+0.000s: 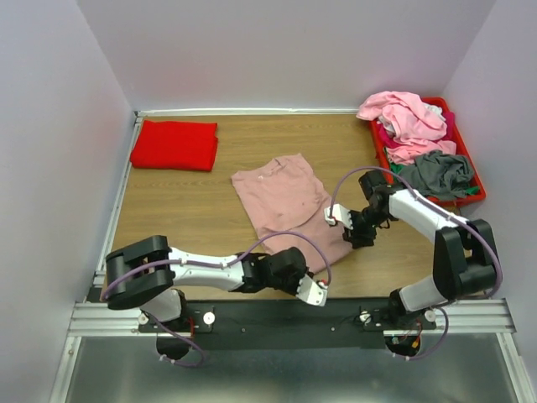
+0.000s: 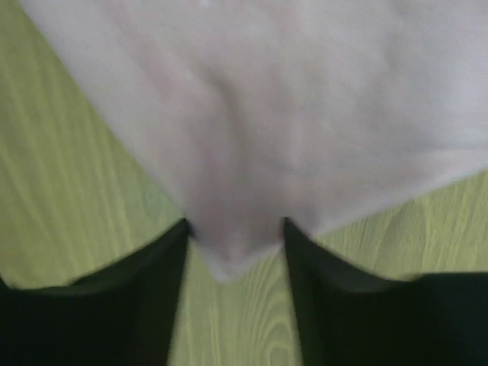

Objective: Fold and stack the t-shirts
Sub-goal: Fold the tshirt

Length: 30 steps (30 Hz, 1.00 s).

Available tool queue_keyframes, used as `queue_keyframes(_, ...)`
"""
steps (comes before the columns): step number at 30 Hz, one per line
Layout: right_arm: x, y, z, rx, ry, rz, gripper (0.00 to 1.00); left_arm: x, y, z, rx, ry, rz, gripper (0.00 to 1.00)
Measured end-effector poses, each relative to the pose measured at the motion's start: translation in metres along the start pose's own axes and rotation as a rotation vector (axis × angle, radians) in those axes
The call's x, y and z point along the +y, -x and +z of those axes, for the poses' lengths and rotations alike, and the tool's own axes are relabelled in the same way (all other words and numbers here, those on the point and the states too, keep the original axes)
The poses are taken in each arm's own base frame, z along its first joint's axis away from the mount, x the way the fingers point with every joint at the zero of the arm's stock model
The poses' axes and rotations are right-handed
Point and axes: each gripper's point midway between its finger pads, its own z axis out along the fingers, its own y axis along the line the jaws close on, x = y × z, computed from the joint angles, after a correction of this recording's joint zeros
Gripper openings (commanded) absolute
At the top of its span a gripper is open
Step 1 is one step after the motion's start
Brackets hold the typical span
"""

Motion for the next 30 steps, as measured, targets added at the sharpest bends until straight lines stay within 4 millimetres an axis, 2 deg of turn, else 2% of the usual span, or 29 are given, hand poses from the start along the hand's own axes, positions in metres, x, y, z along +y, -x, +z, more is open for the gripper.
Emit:
queue_keyframes(1,0.006,0.001,-0.006,0.003,-0.002,0.014,0.73,-0.009,0.007,-0.002,-0.015,-0.023,-0.002,0.4)
queue_keyframes(3,0.009,0.007,-0.019,-0.006,-0.033,0.017,0.78,-0.011,0.01,-0.009,-0.02,-0.024,-0.023,0.48)
queue_keyframes(5,0.008,0.017,-0.034,-0.027,-0.07,0.021,0.78,-0.003,0.016,-0.02,-0.037,0.014,-0.055,0.53)
queue_keyframes(7,-0.003,0.034,-0.052,-0.067,-0.119,0.022,0.78,0.018,0.027,-0.041,-0.075,0.105,-0.09,0.54)
queue_keyframes(9,-0.018,0.049,-0.065,-0.104,-0.156,0.027,0.74,0.039,0.037,-0.061,-0.123,0.188,-0.128,0.54)
queue_keyframes(11,-0.037,0.067,-0.075,-0.157,-0.188,0.04,0.63,0.056,0.041,-0.078,-0.156,0.252,-0.176,0.54)
queue_keyframes(12,-0.048,0.075,-0.075,-0.188,-0.185,0.058,0.53,0.065,0.042,-0.086,-0.172,0.287,-0.207,0.54)
queue_keyframes(14,-0.062,0.085,-0.069,-0.232,-0.158,0.099,0.4,0.076,0.041,-0.097,-0.194,0.331,-0.261,0.41)
queue_keyframes(16,-0.079,0.089,-0.051,-0.264,-0.099,0.17,0.28,0.081,0.041,-0.104,-0.212,0.352,-0.301,0.23)
queue_keyframes(17,-0.085,0.09,-0.042,-0.274,-0.072,0.203,0.25,0.082,0.042,-0.106,-0.219,0.356,-0.308,0.14)
queue_keyframes(18,-0.088,0.088,-0.031,-0.278,-0.036,0.242,0.23,0.082,0.042,-0.107,-0.223,0.358,-0.31,0.1)
queue_keyframes(22,-0.086,0.088,-0.003,-0.28,0.06,0.302,0.19,0.077,0.029,-0.099,-0.215,0.349,-0.278,0.03)
queue_keyframes(25,-0.077,0.096,0.011,-0.27,0.111,0.297,0.18,0.071,0.009,-0.085,-0.181,0.318,-0.256,0.01)
queue_keyframes(30,-0.075,0.102,0.026,-0.259,0.153,0.308,0.18,0.069,-0.027,-0.063,-0.093,0.285,-0.269,0.01)
